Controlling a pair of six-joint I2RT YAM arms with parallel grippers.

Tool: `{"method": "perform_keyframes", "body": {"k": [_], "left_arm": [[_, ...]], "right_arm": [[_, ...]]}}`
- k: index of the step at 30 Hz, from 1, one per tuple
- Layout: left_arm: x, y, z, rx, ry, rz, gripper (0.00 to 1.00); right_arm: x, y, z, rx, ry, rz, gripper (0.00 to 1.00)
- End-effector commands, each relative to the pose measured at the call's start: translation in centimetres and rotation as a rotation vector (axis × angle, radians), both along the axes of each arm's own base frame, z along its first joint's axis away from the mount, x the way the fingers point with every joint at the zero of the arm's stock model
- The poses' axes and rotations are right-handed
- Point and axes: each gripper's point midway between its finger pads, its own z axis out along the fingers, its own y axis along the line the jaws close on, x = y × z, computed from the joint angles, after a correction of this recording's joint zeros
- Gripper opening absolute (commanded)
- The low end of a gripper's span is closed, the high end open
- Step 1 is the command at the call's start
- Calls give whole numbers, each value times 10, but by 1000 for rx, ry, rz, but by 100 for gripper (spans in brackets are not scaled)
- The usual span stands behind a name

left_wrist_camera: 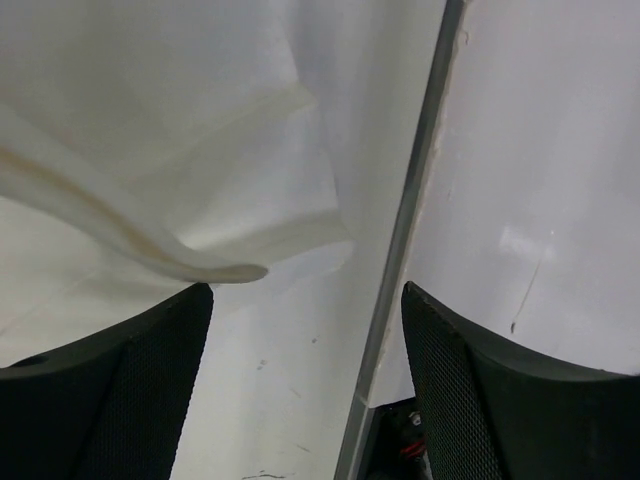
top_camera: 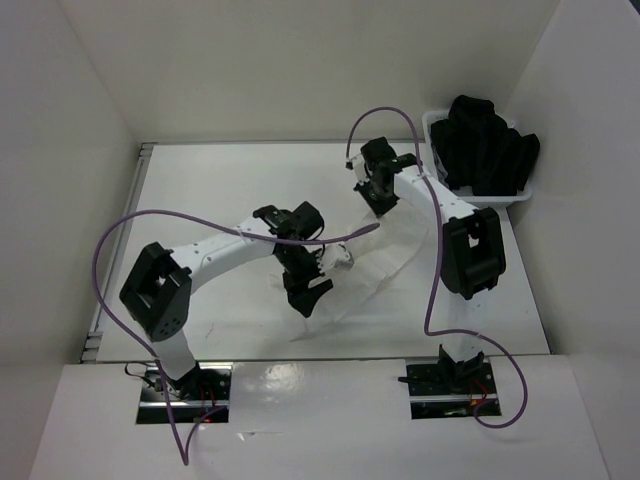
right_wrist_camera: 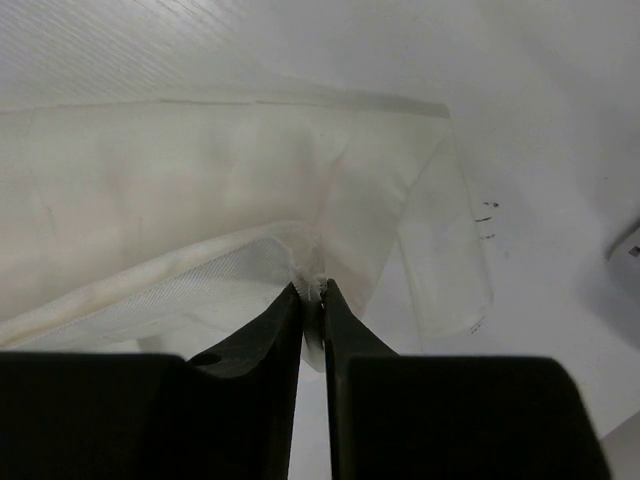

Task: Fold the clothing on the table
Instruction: Fold the skirt

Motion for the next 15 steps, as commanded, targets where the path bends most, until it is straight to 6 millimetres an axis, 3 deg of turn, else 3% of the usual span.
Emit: {"method": "perform_keyframes", "body": {"k": [1, 6, 13, 15], "left_arm": [[19, 8, 31, -21, -83, 63, 83], [41, 25, 36, -17, -125, 160, 84], [64, 47, 41, -38, -154, 275, 85], [67, 50, 40, -52, -137, 305, 85]], "right_arm": [[3, -8, 21, -22, -77, 26, 19], [-15, -22, 22, -62, -47, 75, 38], [-47, -33, 33, -99, 9, 163, 80], [-63, -40, 34, -124, 55, 192, 85]]}}
